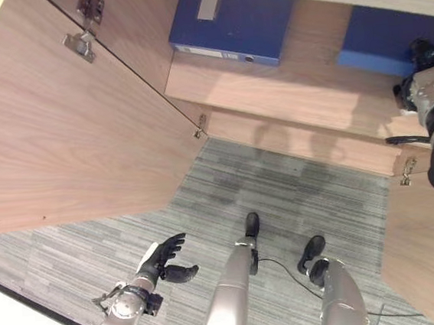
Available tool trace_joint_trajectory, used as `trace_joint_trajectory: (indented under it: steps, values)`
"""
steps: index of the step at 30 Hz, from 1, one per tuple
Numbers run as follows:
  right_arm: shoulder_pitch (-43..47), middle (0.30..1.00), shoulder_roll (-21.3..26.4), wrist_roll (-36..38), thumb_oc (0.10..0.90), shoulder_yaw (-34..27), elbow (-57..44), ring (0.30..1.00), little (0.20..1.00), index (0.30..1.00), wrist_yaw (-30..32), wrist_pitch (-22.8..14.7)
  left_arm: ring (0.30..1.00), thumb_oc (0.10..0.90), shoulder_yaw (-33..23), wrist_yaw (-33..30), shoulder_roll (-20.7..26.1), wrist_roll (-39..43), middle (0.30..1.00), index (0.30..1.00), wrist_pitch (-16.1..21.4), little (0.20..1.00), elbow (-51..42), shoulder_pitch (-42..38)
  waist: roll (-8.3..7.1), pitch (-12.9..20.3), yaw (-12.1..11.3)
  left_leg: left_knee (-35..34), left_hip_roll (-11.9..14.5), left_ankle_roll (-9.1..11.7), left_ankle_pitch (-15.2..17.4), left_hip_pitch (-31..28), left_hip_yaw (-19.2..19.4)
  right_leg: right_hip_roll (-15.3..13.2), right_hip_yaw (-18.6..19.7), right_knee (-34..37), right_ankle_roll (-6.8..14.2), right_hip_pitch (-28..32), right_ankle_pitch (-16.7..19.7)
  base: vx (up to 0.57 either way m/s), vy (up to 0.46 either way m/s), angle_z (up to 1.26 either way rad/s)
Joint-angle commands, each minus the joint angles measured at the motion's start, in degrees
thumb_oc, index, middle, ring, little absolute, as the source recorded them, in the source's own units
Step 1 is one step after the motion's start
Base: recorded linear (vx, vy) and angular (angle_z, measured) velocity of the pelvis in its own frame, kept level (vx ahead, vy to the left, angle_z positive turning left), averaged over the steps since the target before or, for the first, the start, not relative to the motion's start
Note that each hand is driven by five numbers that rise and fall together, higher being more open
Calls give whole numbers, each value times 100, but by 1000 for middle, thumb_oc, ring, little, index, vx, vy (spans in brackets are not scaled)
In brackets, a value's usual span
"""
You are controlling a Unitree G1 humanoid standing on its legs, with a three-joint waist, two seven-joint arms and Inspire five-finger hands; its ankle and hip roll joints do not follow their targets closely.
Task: Put the empty folder in the office cabinet
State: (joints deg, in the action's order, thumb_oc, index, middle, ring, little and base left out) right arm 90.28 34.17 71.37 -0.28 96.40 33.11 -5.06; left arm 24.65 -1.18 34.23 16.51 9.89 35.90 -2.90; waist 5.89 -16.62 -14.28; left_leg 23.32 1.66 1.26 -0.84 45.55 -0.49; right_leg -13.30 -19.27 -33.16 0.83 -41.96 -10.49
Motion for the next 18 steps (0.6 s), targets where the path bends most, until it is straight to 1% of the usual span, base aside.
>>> trace_joint_trajectory:
  steps: [1,3,4,6,8,11,15,16,17,18]
  values:
    - [-287,900,294,-470,800,160,-466,900,900,900,203,19,900,800,102,-242,123,-24,900,900,139,900,76,230,198,396,-300,-211,427,685,844,-485,-414,-178,212,189,856,399,-521,0,0,0]
    - [-284,900,238,-559,800,206,-492,900,900,900,226,41,900,800,172,-253,68,16,900,900,144,900,58,219,228,373,-296,-381,422,695,777,-620,-404,-162,206,301,859,513,-483,-5,-3,2]
    - [-323,900,201,-643,800,226,-485,900,900,900,276,56,900,800,216,-229,18,84,900,900,136,900,31,213,248,366,-305,-594,425,718,692,-789,-394,-136,172,483,876,663,-434,0,0,0]
    - [-342,900,141,-714,800,249,-485,900,900,900,287,96,900,800,249,-250,-30,120,900,900,129,900,46,213,265,339,-305,-711,421,717,644,-920,-395,-113,166,572,867,783,-399,0,0,0]
    - [-381,900,116,-781,800,239,-487,900,900,900,324,120,900,800,265,-282,-72,110,900,900,111,900,98,215,263,312,-317,-759,430,719,609,-963,-396,-120,142,628,873,837,-366,0,0,0]
    - [-519,900,64,-797,800,134,-509,900,900,900,423,48,900,800,302,-328,-134,89,900,900,94,900,200,184,271,286,-313,-957,423,726,536,-1112,-407,-89,125,800,876,984,-322,-6,-14,4]
    - [-714,900,-142,-827,800,99,-610,900,900,900,381,49,900,800,326,-340,-226,126,900,900,91,900,231,148,290,253,-314,-1225,421,722,426,-1293,-401,-72,108,981,880,1132,-254,-43,6,4]
    - [-798,900,-187,-825,800,71,-658,900,900,900,373,23,900,800,341,-339,-240,126,900,900,101,900,229,152,315,203,-328,-1297,423,701,236,-1291,-373,-83,42,1057,852,1135,-67,-121,29,1]
    - [-874,900,-237,-813,800,36,-708,900,900,900,367,-13,900,800,345,-341,-257,130,900,900,104,900,228,149,323,195,-332,-1365,422,702,198,-1345,-371,-78,35,1112,854,1186,-38,0,0,0]
    - [-959,900,-289,-797,800,11,-779,900,900,900,357,-47,900,800,345,-335,-272,144,900,900,97,900,226,151,318,226,-313,-1461,422,711,293,-1463,-403,-61,98,1139,885,1280,-153,0,0,0]
